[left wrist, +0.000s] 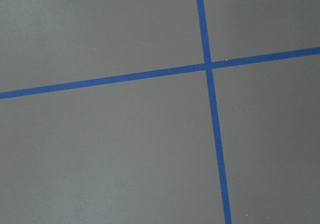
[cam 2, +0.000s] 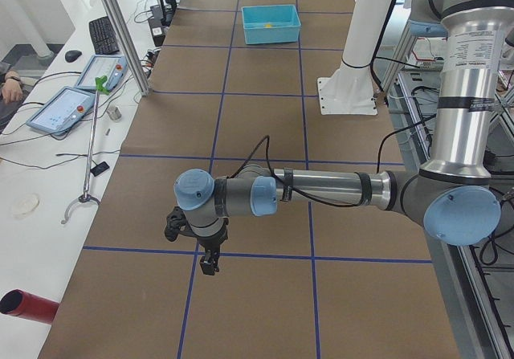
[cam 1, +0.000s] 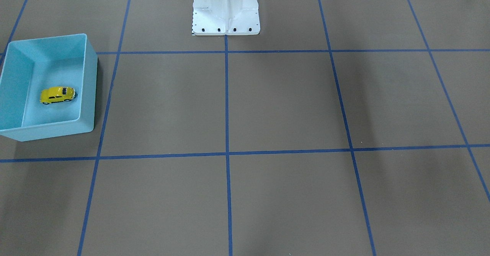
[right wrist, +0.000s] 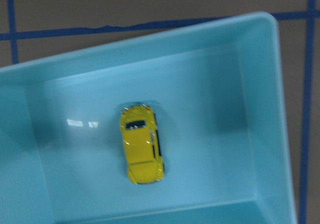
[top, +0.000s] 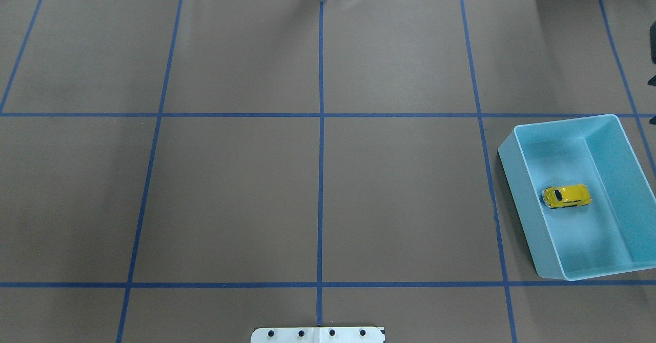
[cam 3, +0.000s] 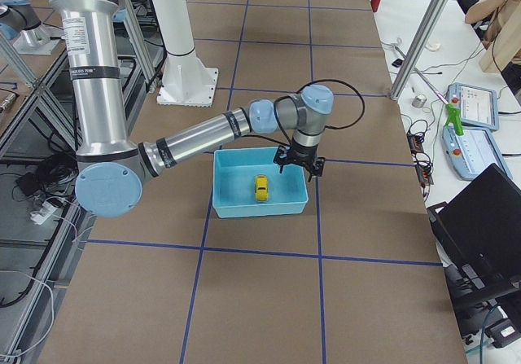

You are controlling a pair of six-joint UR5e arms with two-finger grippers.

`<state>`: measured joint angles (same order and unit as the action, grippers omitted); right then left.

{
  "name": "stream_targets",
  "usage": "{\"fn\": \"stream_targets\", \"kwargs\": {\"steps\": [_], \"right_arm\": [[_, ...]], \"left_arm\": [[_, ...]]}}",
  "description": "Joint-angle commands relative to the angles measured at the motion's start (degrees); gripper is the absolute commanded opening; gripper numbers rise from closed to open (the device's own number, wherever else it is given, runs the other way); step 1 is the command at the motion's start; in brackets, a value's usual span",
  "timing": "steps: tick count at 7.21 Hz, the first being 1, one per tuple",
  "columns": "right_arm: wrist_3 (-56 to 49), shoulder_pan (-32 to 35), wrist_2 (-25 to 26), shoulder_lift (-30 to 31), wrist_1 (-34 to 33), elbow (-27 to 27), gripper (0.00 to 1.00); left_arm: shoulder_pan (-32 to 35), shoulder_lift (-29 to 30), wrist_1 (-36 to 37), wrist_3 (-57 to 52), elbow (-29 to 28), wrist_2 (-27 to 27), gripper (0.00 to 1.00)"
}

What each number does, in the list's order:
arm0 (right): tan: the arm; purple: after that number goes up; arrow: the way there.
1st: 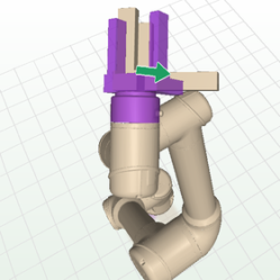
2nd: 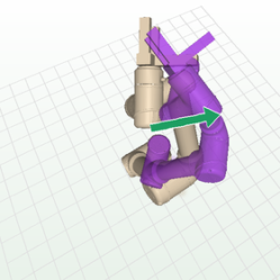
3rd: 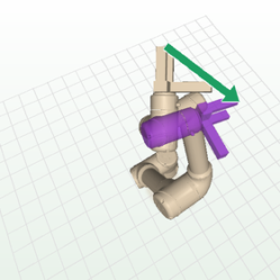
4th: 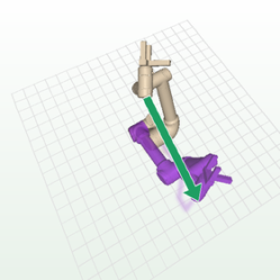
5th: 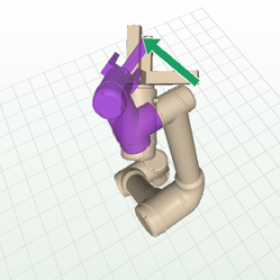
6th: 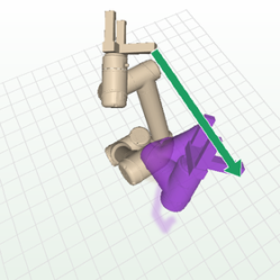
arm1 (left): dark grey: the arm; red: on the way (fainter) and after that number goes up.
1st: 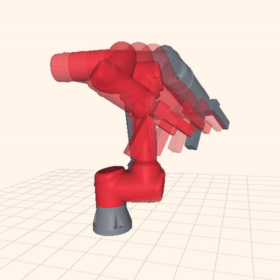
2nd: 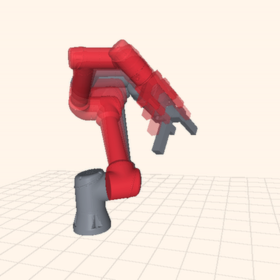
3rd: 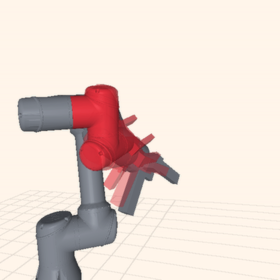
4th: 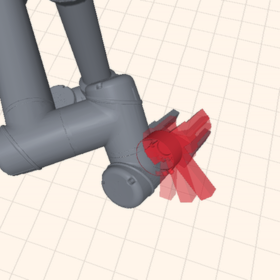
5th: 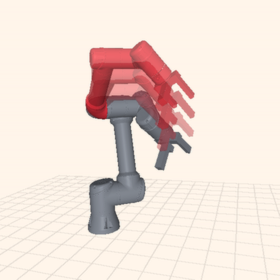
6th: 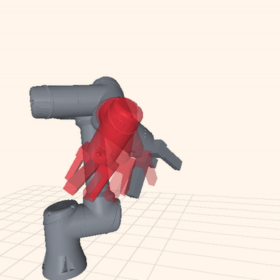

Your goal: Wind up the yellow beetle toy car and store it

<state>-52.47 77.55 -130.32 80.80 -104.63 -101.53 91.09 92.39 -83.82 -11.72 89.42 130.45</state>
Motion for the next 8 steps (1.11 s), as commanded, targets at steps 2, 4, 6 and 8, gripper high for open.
{"fn": "stream_targets", "kwargs": {"steps": [2,4,6,8], "right_arm": [[28.79,12.6,-4.83,-5.3,0.22,13.54,1.0],[41.96,14.82,-9.25,-4.6,-0.39,14.26,1.0],[48.85,15.26,-7.6,-2.76,-0.05,13.74,1.0],[56.16,17.73,-3.05,-0.21,0.66,10.51,1.0]], "left_arm": [[0.05,-0.1,-0.12,0.12,0.06,-0.11,1.0],[-0.04,-0.19,-0.12,0.04,0.14,0.07,1.0],[0.05,-0.19,-0.12,0.04,0.14,0.07,1.0],[-0.04,-0.19,-0.12,0.12,0.23,0.16,1.0]]}}
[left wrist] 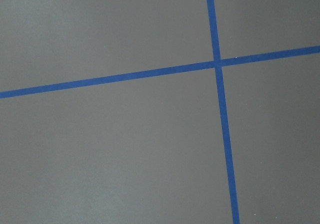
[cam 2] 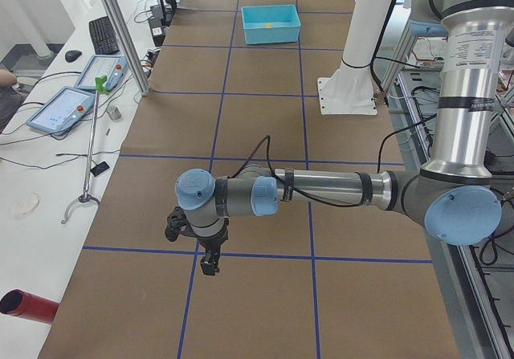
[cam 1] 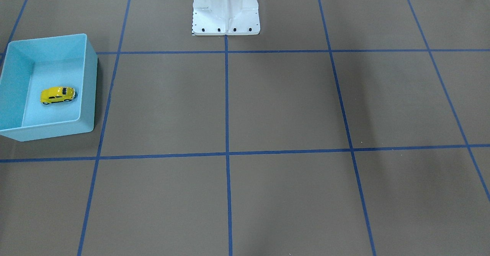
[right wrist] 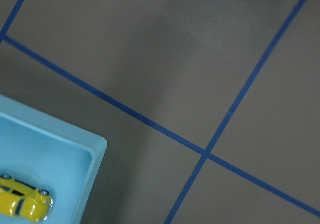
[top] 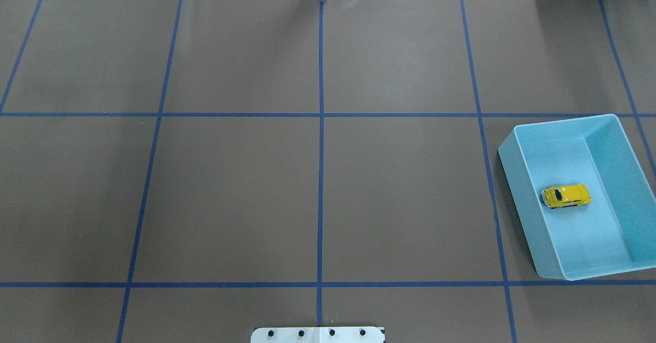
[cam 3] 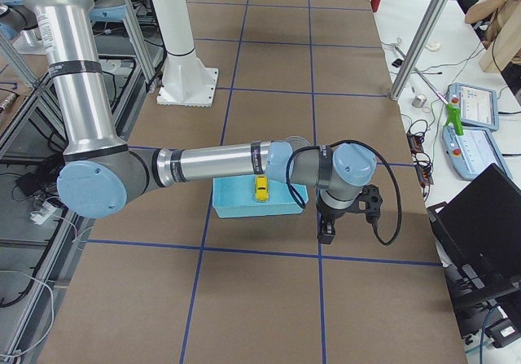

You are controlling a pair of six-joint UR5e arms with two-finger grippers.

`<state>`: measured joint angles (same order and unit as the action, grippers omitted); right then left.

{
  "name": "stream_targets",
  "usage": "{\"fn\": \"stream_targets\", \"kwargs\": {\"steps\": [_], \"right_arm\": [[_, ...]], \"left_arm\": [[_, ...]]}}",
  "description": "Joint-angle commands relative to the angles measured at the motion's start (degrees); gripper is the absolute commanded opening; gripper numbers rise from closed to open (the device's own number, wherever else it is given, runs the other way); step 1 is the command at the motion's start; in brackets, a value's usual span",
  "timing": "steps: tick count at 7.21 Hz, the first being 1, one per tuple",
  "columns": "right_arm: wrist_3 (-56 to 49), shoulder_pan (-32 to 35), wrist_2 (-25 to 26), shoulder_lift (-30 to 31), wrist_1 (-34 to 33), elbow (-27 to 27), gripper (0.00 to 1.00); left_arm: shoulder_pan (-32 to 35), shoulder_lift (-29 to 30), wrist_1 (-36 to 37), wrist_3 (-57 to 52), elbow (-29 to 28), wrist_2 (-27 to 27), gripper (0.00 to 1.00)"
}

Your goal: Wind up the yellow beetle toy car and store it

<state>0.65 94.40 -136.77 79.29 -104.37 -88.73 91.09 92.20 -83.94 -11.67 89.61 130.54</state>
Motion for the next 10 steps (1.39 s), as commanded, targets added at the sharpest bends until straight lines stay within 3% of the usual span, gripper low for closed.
{"fn": "stream_targets", "kwargs": {"steps": [1,10], "right_arm": [[3.04,0.35,6.14,2.18,0.39,-4.5,1.0],[-0.57,-2.91,6.61,7.64,6.55,-3.47,1.0]], "left_arm": [[-0.04,-0.01,0.0,0.07,0.13,0.15,1.0],[-0.04,-0.01,-0.09,-0.02,-0.05,0.24,1.0]]}}
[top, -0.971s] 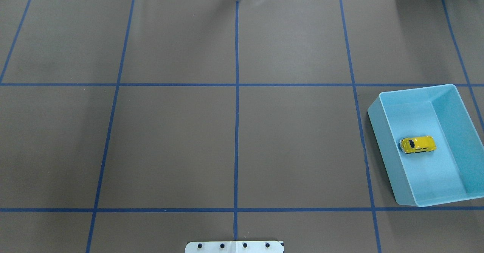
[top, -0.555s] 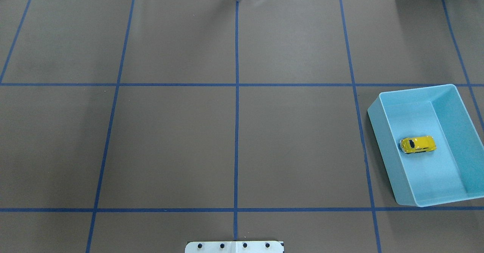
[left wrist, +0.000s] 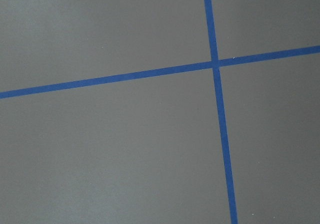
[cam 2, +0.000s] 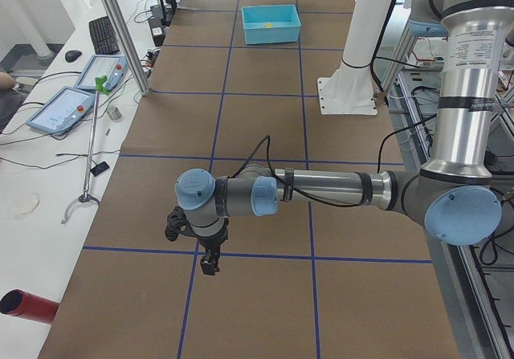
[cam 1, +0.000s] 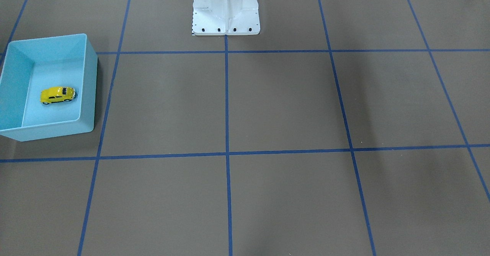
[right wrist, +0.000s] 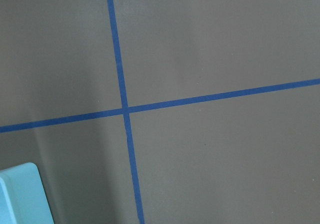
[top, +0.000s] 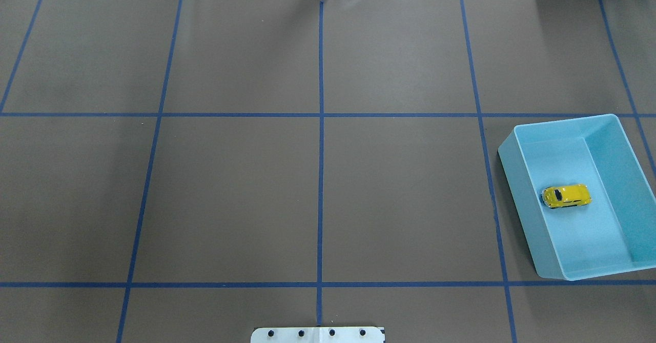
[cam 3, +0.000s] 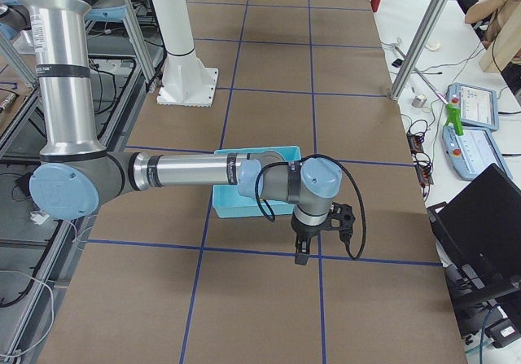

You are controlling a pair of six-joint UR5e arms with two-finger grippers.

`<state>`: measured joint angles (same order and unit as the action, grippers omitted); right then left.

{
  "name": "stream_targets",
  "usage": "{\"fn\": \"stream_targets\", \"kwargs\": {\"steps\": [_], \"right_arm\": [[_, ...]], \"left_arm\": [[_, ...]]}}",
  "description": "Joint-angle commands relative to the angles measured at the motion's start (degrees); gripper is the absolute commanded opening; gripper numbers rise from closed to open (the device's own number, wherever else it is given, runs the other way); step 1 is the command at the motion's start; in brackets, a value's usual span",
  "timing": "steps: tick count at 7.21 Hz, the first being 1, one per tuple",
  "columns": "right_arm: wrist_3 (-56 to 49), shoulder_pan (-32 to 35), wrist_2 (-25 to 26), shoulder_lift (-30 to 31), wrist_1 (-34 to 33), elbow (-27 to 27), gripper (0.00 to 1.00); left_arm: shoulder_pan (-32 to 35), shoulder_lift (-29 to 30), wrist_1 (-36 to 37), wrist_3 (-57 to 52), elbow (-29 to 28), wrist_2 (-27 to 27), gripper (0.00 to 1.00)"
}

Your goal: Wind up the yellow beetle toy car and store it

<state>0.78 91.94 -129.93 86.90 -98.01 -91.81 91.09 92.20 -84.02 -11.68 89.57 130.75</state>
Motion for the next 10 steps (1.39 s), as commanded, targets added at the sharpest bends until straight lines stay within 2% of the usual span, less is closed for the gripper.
{"fn": "stream_targets", "kwargs": {"steps": [1,2,4,5,8,9,10], "right_arm": [[-0.69,-0.53,-0.24,-0.32,0.37,-0.38,1.0],[-0.61,-0.53,-0.24,-0.76,0.45,-1.08,1.0],[-0.43,-0.71,-0.15,0.28,10.95,2.31,1.0],[-0.34,-0.71,-0.24,0.55,12.74,3.47,1.0],[-0.08,-0.71,-1.02,1.26,12.5,3.4,1.0],[0.1,-0.71,-3.72,1.43,12.06,3.48,1.0],[0.1,-0.71,-3.93,1.35,11.19,3.4,1.0]], "left_arm": [[0.05,0.0,0.0,-0.01,-0.01,0.03,1.0],[-0.03,0.0,0.0,-0.01,-0.01,0.03,1.0],[-0.04,0.0,0.0,-0.01,-0.01,0.03,1.0],[-0.04,0.0,0.0,-0.01,-0.01,0.03,1.0],[-0.04,0.0,0.0,-0.1,-0.09,-0.06,1.0],[0.05,0.0,0.0,-0.1,-0.09,-0.06,1.0],[-0.03,0.0,0.0,-0.1,-0.09,0.03,1.0]]}}
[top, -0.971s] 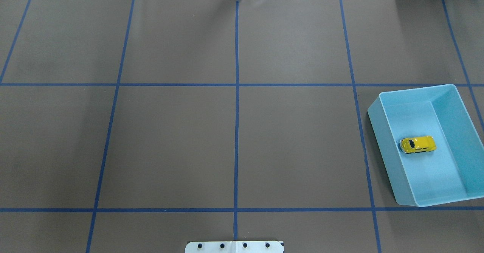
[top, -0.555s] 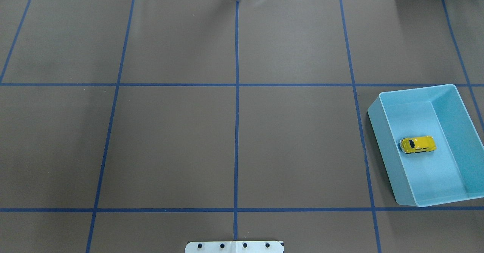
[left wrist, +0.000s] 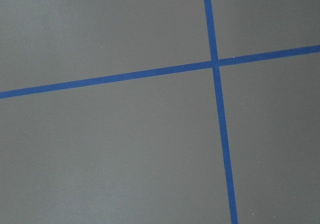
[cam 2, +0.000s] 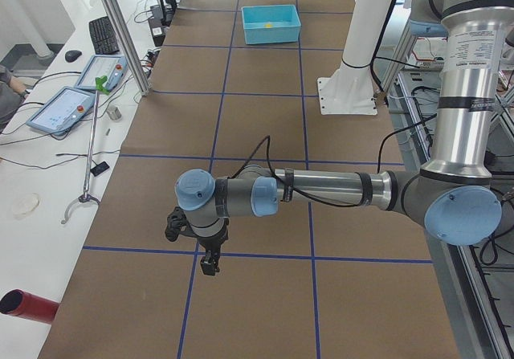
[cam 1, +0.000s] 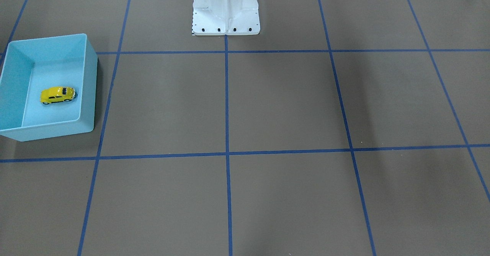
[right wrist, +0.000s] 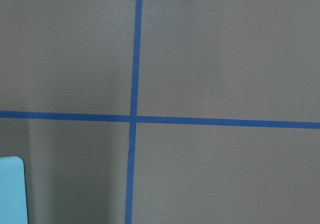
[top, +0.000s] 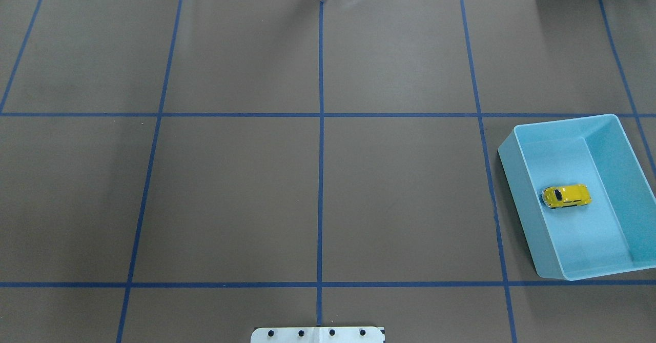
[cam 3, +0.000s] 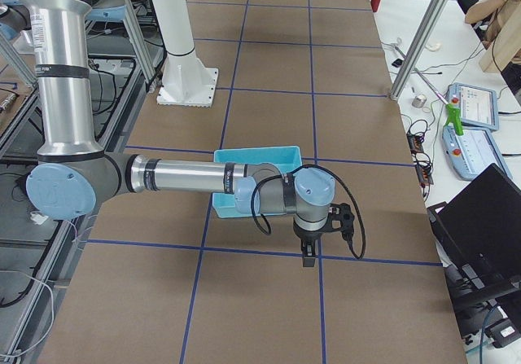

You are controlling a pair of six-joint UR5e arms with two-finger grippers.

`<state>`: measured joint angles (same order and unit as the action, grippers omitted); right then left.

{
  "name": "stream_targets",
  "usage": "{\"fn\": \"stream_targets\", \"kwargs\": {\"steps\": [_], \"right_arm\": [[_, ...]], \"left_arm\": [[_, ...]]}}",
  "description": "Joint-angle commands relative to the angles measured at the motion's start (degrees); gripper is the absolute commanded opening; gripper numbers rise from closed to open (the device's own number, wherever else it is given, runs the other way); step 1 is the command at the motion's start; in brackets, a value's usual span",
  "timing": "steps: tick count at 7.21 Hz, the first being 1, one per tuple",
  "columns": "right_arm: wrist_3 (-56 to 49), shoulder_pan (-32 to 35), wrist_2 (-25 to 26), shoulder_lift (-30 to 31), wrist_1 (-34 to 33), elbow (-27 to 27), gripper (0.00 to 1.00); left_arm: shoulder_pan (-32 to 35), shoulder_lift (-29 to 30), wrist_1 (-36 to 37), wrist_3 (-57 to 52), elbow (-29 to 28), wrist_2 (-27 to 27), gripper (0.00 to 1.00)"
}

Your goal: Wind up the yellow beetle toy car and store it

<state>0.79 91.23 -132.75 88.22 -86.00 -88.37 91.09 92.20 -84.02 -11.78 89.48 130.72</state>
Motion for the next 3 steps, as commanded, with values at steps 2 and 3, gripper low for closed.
{"fn": "stream_targets", "kwargs": {"steps": [2,3], "right_arm": [[0.17,0.0,-1.28,-0.15,-5.46,-0.66,1.0],[0.17,0.0,-1.45,-1.02,-8.36,-0.83,1.0]], "left_arm": [[0.05,0.0,0.0,0.0,-0.01,-0.02,1.0],[-0.03,0.0,0.0,0.09,-0.01,-0.02,1.0]]}}
